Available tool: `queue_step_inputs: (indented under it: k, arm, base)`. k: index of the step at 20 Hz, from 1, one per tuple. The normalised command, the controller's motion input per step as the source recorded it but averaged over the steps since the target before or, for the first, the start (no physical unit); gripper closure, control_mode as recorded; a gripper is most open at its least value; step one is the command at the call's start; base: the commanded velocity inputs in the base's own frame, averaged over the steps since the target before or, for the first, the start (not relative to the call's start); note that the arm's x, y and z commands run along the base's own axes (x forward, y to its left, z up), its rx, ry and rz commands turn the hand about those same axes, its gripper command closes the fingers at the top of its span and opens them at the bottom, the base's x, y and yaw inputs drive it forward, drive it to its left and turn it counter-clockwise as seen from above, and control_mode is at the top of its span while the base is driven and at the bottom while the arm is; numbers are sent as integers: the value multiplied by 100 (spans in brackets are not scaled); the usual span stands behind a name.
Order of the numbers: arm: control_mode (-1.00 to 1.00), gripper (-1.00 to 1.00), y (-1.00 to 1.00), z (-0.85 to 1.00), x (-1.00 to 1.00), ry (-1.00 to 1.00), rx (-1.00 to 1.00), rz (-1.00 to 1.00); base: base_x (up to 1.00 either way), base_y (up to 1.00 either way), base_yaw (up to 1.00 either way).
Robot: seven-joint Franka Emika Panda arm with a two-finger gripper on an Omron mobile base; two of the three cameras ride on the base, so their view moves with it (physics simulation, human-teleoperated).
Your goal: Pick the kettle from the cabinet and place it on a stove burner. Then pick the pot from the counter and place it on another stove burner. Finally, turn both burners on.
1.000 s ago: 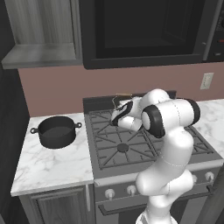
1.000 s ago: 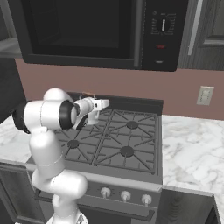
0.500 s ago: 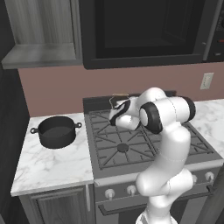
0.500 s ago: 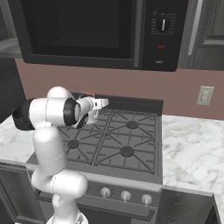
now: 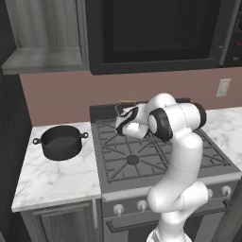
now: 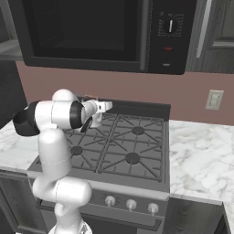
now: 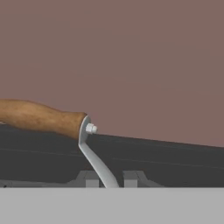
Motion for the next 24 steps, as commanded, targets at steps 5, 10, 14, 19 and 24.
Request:
queue_step_inputs:
  k: [5,10,14,19,24]
  arm:
    - [-100,-100,6,-42,1,-15,0,0]
    - [-100,-100,7,-43,4,-17,0,0]
    - [-100,-100,3,-46,0,-19,0,0]
    - [-100,-100,6,-46,0,-16,0,0]
    - [-100,-100,14,-49,0,-14,0,0]
  base:
    - [0,0,0]
    - [0,0,0]
    - [0,0,0]
    - [0,0,0]
    - [0,0,0]
